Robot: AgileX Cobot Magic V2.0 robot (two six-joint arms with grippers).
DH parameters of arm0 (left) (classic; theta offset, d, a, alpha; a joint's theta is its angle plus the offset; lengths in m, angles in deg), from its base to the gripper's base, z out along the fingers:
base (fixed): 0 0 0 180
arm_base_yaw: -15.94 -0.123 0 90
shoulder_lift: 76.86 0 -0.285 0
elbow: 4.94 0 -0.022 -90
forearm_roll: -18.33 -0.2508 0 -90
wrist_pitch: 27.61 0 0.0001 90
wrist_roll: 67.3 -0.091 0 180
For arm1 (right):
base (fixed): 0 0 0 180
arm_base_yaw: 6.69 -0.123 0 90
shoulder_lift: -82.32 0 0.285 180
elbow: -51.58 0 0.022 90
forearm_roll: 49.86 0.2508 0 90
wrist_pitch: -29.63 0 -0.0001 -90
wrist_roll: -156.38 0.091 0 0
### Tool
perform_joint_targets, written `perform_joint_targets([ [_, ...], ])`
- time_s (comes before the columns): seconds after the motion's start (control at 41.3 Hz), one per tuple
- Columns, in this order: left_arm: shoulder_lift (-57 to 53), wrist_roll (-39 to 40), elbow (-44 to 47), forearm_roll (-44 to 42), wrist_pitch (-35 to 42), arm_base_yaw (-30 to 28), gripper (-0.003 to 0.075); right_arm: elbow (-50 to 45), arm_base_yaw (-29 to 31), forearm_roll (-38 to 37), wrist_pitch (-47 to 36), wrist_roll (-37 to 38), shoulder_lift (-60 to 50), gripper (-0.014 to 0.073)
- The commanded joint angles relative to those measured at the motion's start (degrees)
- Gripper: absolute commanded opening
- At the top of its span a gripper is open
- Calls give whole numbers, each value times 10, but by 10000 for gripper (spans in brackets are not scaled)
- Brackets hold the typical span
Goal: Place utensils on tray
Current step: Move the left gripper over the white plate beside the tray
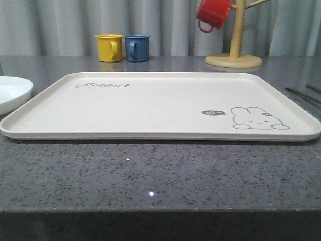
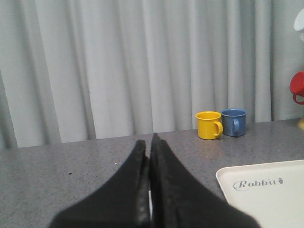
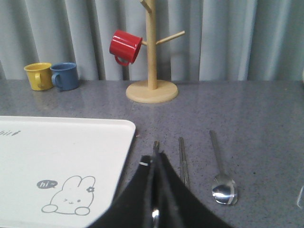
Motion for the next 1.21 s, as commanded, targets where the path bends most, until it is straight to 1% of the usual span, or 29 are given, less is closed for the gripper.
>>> perform_joint_targets([
  [0.0,61,5,-71,6,-10,4,-18,57,2,2,3,0,53,-68],
  [0.121,119,5,-108,6,-21,4,-18,80,2,2,24,0,110,-68],
  [0.291,165,5,-104,6,-34,4,-18,80,2,2,24,0,163,-68],
  [0.581,212,5,-104,6,-55,4,-18,80,2,2,25,0,198,-64],
  [0.63,217,5,-104,6,-62,4,-18,80,2,-2,25,0,201,-47],
  [0.678,225,5,-104,6,-73,4,-13,80,2,-9,27,0,202,4],
  [0.702,231,5,-104,6,-81,4,-4,80,2,-12,27,0,203,48],
  [0.726,235,5,-104,6,-86,4,15,80,2,-13,28,0,204,88],
  [0.775,248,5,-104,6,-97,4,71,80,2,-15,28,0,206,196],
  [0.823,261,5,-104,6,-104,4,155,80,2,-15,27,0,207,319],
  [0.872,275,5,-105,6,-115,4,258,80,2,-15,27,0,207,402],
  [0.92,288,5,-107,5,-126,4,372,80,2,-15,27,0,207,450],
  [0.969,300,5,-107,3,-131,4,444,80,2,-15,27,0,207,467],
  [1.017,309,5,-107,3,-135,4,477,80,2,-15,27,0,207,467],
  [1.041,315,5,-107,3,-139,4,487,80,2,-15,27,0,207,467],
  [1.187,356,5,-108,-1,-158,4,484,80,2,-15,27,0,207,467],
])
